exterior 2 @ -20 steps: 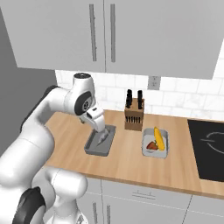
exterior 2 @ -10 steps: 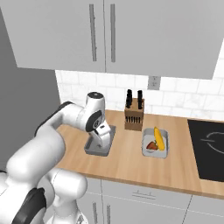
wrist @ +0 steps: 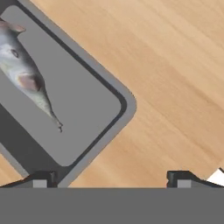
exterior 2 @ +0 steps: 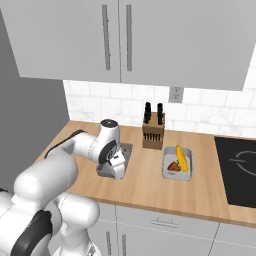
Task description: Take the meat container that has the fish and place it on the second highest rack of the freezer. Then take the vegetable container that has the corn and bell pepper and place it on the highest rack of the freezer.
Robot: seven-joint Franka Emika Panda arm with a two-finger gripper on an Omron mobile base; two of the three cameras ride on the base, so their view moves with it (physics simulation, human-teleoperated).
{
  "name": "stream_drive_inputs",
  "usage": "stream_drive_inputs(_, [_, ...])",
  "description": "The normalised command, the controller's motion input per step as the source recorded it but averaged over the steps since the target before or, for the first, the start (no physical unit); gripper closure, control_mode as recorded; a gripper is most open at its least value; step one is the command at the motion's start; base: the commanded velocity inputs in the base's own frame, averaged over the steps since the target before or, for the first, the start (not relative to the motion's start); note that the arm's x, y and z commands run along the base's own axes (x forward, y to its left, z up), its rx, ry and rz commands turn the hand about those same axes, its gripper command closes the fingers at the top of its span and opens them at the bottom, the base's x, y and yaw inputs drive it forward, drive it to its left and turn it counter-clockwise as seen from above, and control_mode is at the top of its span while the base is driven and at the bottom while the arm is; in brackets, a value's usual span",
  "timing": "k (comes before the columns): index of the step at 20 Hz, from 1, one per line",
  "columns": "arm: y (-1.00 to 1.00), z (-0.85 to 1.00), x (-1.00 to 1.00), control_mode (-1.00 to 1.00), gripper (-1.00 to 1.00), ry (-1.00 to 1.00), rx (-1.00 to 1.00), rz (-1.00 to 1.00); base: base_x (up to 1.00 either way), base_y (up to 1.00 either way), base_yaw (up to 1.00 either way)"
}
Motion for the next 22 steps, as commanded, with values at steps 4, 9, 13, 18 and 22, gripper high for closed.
stream_drive_inputs(4, [0.01, -0.28, 0.14, -1.00, -1.00, 0.01, 0.00, -0.02, 0.00, 0.00, 0.00])
stream_drive_inputs(9, [0.01, -0.10, 0.18, -1.00, -1.00, 0.00, 0.00, -0.01, 0.00, 0.00, 0.00])
stream_drive_inputs(13, [0.04, -0.19, 0.23, -1.00, -1.00, 0.00, 0.00, -0.02, 0.00, 0.00, 0.00])
stream_drive_inputs(18, [0.04, -0.25, 0.25, -1.00, -1.00, 0.00, 0.00, -0.02, 0.00, 0.00, 0.00])
stream_drive_inputs(22, [0.00, -0.20, 0.18, -1.00, -1.00, 0.00, 0.00, -0.01, 0.00, 0.00, 0.00])
